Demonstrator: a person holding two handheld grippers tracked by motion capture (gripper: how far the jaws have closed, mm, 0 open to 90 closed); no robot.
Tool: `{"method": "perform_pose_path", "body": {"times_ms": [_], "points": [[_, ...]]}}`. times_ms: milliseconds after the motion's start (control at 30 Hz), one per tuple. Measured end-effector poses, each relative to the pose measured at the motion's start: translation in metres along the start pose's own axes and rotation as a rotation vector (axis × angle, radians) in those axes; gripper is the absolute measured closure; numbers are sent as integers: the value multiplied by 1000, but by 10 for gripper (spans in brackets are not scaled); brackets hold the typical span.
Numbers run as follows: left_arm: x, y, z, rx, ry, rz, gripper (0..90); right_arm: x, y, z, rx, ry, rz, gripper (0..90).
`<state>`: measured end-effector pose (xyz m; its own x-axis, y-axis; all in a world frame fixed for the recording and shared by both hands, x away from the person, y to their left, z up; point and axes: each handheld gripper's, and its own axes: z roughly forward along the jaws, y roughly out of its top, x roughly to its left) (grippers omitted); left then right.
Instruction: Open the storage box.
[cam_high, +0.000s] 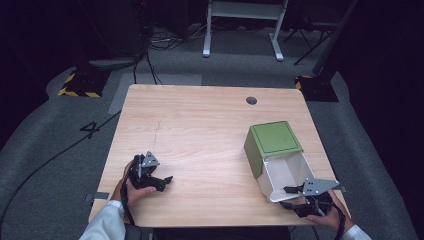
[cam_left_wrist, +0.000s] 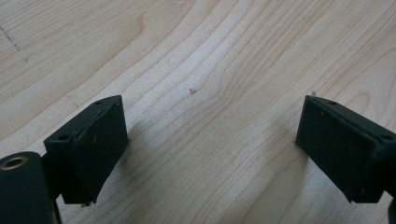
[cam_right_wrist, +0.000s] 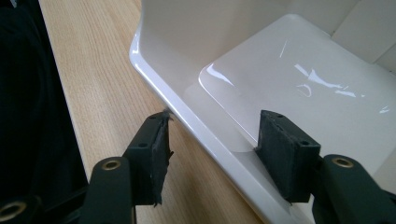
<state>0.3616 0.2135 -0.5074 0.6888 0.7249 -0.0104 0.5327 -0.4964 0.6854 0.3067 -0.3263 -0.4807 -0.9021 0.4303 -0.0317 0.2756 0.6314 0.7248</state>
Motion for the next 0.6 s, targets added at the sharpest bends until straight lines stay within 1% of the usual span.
{"method": "perform_pose_path", "body": {"times_ms": [267, 433, 600], "points": [[0, 0, 0, 0, 0, 0, 90, 1, -1, 0, 2, 0, -2, 442], [0, 0, 0, 0, 0, 0, 90, 1, -1, 0, 5, 1, 2, 403], [0, 0, 0, 0, 0, 1, 90, 1, 0, -4, -16, 6, 7, 385]]}}
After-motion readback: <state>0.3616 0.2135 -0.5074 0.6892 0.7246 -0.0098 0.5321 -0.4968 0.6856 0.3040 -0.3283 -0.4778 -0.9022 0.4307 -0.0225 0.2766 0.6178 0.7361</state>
